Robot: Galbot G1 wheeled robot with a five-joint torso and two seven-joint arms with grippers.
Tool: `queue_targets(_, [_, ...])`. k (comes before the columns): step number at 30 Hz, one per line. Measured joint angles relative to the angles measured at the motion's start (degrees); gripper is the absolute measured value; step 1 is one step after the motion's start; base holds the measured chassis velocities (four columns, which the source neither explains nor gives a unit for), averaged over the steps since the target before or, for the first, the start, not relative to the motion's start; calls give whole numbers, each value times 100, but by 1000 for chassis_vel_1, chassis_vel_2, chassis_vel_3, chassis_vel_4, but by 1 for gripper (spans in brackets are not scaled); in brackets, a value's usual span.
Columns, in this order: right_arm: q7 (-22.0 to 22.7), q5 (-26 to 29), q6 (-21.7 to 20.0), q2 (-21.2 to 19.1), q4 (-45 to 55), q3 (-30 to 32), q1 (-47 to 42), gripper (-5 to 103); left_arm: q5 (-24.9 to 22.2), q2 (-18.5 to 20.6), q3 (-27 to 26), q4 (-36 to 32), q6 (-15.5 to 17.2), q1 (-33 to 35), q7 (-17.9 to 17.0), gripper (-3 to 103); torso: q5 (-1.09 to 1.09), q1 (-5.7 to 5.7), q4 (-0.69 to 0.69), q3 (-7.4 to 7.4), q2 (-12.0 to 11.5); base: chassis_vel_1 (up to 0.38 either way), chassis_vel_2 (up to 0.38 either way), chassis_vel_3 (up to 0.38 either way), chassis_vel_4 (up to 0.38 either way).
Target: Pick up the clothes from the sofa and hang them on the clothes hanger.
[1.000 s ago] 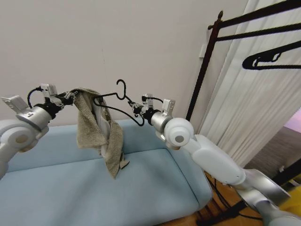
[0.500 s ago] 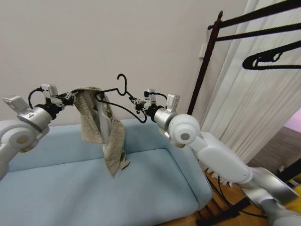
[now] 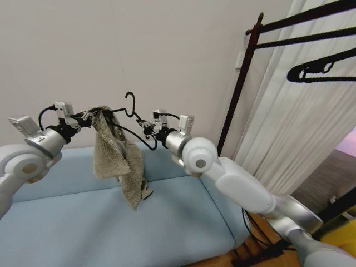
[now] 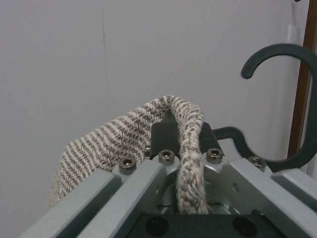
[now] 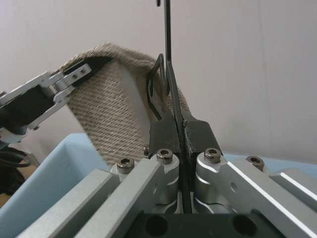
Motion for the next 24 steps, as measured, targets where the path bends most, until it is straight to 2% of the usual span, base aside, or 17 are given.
queue_targets(3, [-11,-38,49,194,-101,-174,-60,2,-9,26,-18,-34,3,11,-2,1,0,0,0,0,0,0,0,0,0])
queue_targets(9, [-350,-247,181,376,-356,-409,-347,2,-87,46,-34,-176,10,-15,0,1,0,0,-1,0,0,0,0,0,0])
queue_targets(15, [-482,-457,495,477,-604,-287,-616,2,-183,111,-197,-302,10,-17,20,1,1,0,-1,0,0,0,0,0,0])
queue_targets(18, [-537,-506,553,414,-603,-130,-727,2,-229,160,-385,-309,10,80,53,1,2,0,0,0,0,0,0,0,0])
queue_targets(20, [-649,-520,612,199,-460,53,-865,2,-277,238,-685,-269,10,283,122,1,2,0,-1,0,0,0,0,0,0])
queue_targets(24, [-812,-519,697,-10,-345,261,-974,2,-316,311,-928,-227,11,445,212,1,2,0,-2,0,0,0,0,0,0])
